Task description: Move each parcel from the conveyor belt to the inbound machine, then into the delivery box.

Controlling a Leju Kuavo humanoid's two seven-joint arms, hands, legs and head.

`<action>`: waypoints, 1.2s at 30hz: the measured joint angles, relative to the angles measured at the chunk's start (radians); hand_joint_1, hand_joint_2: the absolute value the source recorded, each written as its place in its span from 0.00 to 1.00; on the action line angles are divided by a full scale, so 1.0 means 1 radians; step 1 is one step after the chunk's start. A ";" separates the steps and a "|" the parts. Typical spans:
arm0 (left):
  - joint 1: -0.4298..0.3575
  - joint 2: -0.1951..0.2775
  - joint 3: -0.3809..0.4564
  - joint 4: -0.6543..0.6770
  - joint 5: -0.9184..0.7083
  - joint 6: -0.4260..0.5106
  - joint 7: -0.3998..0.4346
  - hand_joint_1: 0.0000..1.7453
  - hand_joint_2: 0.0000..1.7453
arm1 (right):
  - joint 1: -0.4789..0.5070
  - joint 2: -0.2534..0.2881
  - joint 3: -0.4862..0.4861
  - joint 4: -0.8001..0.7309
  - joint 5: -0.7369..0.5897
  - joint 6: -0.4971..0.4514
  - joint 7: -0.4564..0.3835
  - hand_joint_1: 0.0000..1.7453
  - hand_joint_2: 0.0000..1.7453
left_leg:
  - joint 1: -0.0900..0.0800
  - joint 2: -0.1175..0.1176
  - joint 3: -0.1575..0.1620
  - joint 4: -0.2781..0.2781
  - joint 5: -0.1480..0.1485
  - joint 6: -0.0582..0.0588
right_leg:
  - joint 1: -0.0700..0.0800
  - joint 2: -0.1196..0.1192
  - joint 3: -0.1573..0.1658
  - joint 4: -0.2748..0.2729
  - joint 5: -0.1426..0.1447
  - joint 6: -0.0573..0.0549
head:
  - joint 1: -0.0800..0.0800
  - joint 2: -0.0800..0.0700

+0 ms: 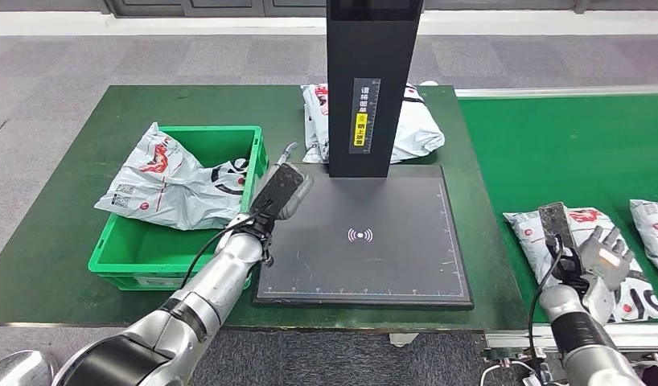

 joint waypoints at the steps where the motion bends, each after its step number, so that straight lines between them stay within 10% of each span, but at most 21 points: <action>1: -0.001 -0.002 0.000 0.003 0.000 0.000 0.000 0.00 0.50 | -0.002 -0.002 -0.001 0.006 0.001 0.000 0.000 0.00 1.00 | 0.000 0.000 0.000 0.000 0.000 0.000 | 0.000 0.000 0.000 0.000 0.000 0.000 | 0.000 0.000; 3: -0.003 -0.004 0.000 0.008 0.001 0.000 -0.002 0.00 1.00 | -0.006 -0.005 -0.004 0.018 0.002 0.001 0.004 0.00 1.00 | 0.000 0.000 0.000 0.000 0.000 0.000 | 0.000 0.000 0.000 0.000 0.000 0.000 | 0.000 0.000; 23: 0.001 0.028 -0.006 0.029 0.051 0.016 -0.093 0.00 1.00 | 0.025 -0.033 -0.055 0.072 0.011 0.609 0.020 0.00 1.00 | 0.003 0.002 0.004 0.000 -0.001 0.001 | 0.003 0.001 0.005 0.000 -0.001 0.000 | 0.000 0.000; 27: 0.002 0.033 -0.006 0.021 0.049 0.019 -0.089 0.00 1.00 | 0.022 -0.029 -0.013 0.068 0.036 0.663 0.047 1.00 1.00 | 0.003 0.002 0.007 0.000 -0.002 0.001 | 0.004 0.001 0.008 -0.001 -0.001 0.000 | 0.000 0.000; 36: 0.002 0.034 -0.006 0.003 0.043 0.018 -0.075 0.00 1.00 | 0.002 0.015 0.077 0.065 0.084 0.674 0.088 1.00 1.00 | 0.004 0.010 0.017 0.001 -0.004 -0.001 | 0.008 0.009 0.017 -0.003 -0.001 -0.001 | 0.000 0.000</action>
